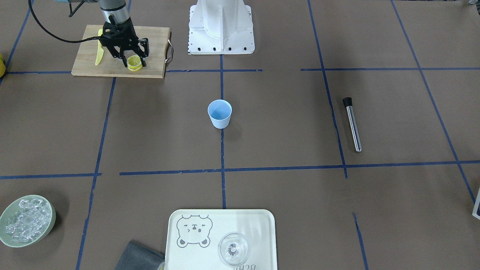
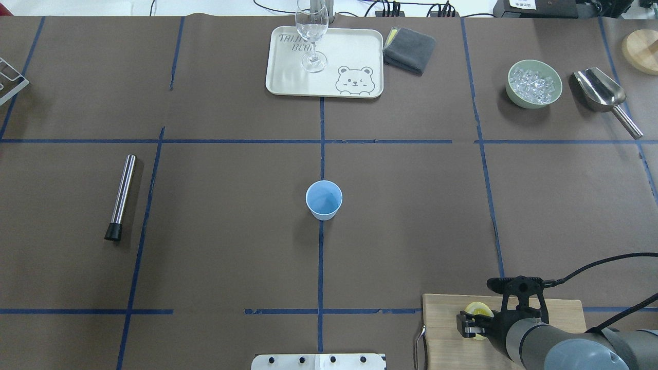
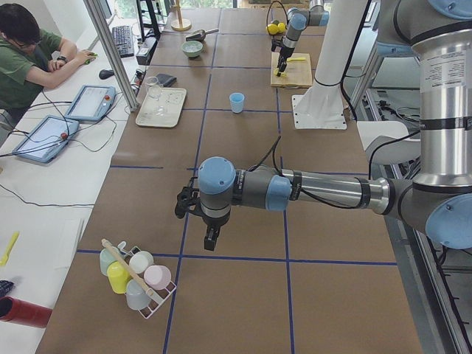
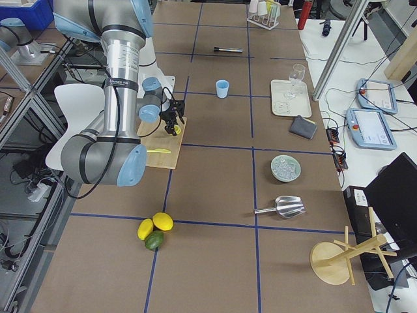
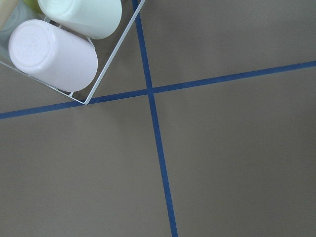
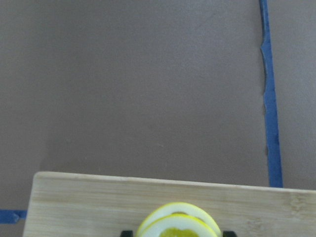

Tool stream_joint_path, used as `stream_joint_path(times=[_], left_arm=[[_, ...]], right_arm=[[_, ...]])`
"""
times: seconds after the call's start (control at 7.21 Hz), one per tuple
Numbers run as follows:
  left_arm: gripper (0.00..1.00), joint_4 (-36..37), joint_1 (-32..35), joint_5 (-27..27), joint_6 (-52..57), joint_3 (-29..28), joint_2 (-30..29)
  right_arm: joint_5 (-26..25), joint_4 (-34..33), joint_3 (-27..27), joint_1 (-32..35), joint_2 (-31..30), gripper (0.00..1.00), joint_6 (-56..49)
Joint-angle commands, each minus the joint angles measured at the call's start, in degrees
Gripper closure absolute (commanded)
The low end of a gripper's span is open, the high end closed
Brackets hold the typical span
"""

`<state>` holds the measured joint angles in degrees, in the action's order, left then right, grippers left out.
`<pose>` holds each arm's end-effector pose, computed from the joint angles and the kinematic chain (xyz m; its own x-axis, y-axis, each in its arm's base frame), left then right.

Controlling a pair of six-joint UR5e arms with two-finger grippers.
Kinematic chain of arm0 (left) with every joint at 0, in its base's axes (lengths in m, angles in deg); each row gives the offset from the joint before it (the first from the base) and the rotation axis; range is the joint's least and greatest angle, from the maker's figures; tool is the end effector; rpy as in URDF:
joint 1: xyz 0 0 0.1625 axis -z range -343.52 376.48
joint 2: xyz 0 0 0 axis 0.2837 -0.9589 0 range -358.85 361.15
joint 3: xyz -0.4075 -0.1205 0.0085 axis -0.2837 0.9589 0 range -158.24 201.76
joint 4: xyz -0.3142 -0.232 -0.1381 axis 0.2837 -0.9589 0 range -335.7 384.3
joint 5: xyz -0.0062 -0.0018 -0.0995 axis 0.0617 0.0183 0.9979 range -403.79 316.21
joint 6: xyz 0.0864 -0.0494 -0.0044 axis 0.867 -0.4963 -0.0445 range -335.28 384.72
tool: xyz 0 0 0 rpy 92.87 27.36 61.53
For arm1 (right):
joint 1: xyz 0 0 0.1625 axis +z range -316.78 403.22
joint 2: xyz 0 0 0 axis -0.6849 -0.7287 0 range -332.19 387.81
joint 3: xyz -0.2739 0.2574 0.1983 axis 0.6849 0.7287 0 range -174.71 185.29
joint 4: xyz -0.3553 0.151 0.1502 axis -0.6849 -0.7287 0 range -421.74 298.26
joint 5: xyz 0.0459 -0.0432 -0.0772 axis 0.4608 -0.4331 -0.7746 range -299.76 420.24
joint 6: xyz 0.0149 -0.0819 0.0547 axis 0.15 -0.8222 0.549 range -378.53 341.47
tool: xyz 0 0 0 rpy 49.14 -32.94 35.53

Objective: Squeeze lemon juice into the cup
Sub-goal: 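Close the right gripper on the lemon slice and lift it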

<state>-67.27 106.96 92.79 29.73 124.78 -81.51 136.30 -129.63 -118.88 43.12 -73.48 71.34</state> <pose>-0.0645 -0.4430 0.6005 0.6862 0.1721 -0.7067 -0.0518 0.9807 0.1886 -0.4172 -0.1566 0.4246 0.7076 -0.0036 0.7066 -0.1669 0.9709 0.1720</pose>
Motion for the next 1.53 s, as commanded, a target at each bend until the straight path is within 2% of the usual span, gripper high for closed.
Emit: stream_joint_path(times=[0.0,0.42,0.69,0.97,1.11,1.39], left_arm=[[0.00,0.08,-0.04,0.00,0.00,-0.01,0.04],[0.00,0.08,-0.04,0.00,0.00,-0.10,0.04],[0.00,0.08,-0.04,0.00,0.00,-0.10,0.04],[0.00,0.08,-0.04,0.00,0.00,-0.27,0.04],[0.00,0.08,-0.04,0.00,0.00,-0.27,0.04],[0.00,0.08,-0.04,0.00,0.00,-0.45,0.04]], right_arm=[[-0.04,-0.14,-0.71,0.02,-0.31,1.00,-0.04],[-1.00,-1.54,-3.78,0.02,-0.66,1.00,-0.04],[-0.66,-10.04,-11.23,-0.07,-0.22,1.00,-0.04],[0.65,-13.57,-14.76,1.76,0.91,1.00,-0.04],[1.97,-16.98,-14.87,3.69,5.01,1.00,-0.04],[5.74,-34.84,-14.08,5.98,21.74,1.00,-0.21]])
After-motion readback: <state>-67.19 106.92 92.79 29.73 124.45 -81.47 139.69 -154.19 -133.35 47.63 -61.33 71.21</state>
